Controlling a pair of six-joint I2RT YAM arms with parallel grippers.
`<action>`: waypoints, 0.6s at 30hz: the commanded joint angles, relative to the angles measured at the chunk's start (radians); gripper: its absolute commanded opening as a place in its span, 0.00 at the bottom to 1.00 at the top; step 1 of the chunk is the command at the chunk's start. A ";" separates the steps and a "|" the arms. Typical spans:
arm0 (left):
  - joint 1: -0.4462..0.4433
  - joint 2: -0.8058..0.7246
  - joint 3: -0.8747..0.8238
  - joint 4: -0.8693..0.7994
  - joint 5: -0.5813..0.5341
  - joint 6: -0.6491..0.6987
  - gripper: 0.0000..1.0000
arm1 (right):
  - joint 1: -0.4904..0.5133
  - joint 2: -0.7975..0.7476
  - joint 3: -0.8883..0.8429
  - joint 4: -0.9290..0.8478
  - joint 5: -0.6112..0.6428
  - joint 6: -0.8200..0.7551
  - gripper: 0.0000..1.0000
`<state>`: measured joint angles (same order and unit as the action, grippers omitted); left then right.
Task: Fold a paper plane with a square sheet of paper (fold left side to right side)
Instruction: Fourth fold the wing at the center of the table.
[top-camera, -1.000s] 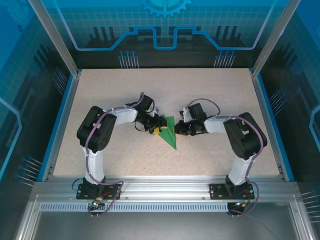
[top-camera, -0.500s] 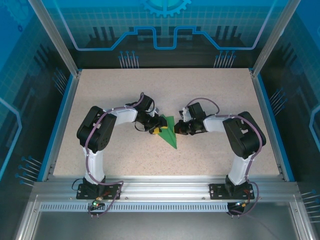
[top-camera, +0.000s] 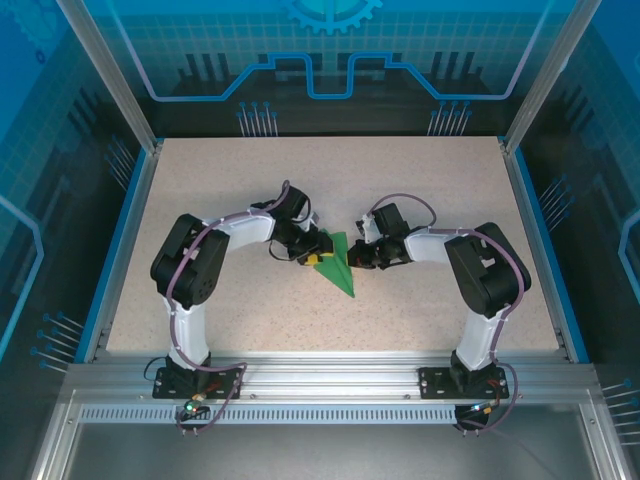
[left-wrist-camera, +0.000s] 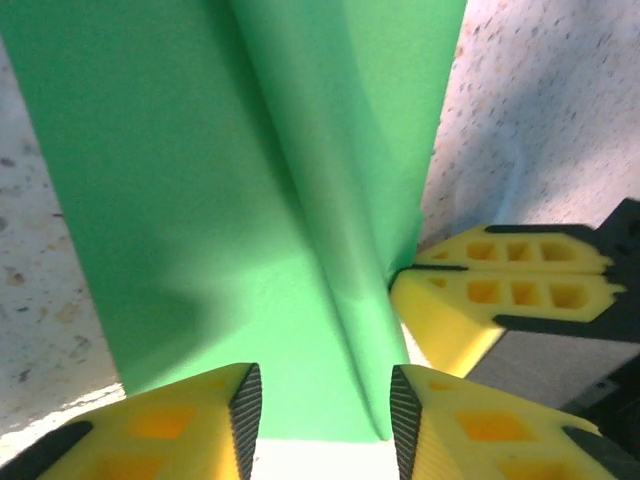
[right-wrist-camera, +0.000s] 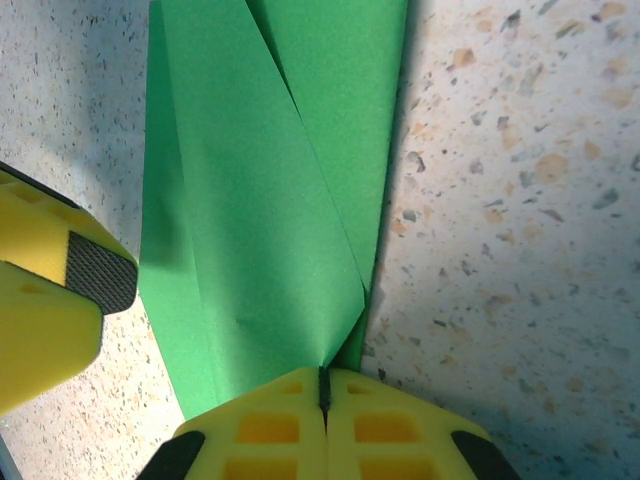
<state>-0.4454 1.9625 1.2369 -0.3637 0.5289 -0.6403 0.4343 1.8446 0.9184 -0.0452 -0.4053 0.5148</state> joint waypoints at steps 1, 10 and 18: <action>-0.009 0.000 0.052 -0.022 0.038 0.015 0.28 | 0.022 0.041 0.000 -0.074 0.055 -0.019 0.05; -0.027 0.114 0.157 -0.027 0.076 0.024 0.08 | 0.026 0.041 0.004 -0.085 0.058 -0.022 0.05; -0.027 0.159 0.170 -0.030 0.059 0.034 0.05 | 0.027 0.045 0.010 -0.094 0.062 -0.025 0.05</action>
<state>-0.4686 2.1090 1.3796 -0.3695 0.5739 -0.6262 0.4408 1.8462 0.9276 -0.0578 -0.3950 0.5110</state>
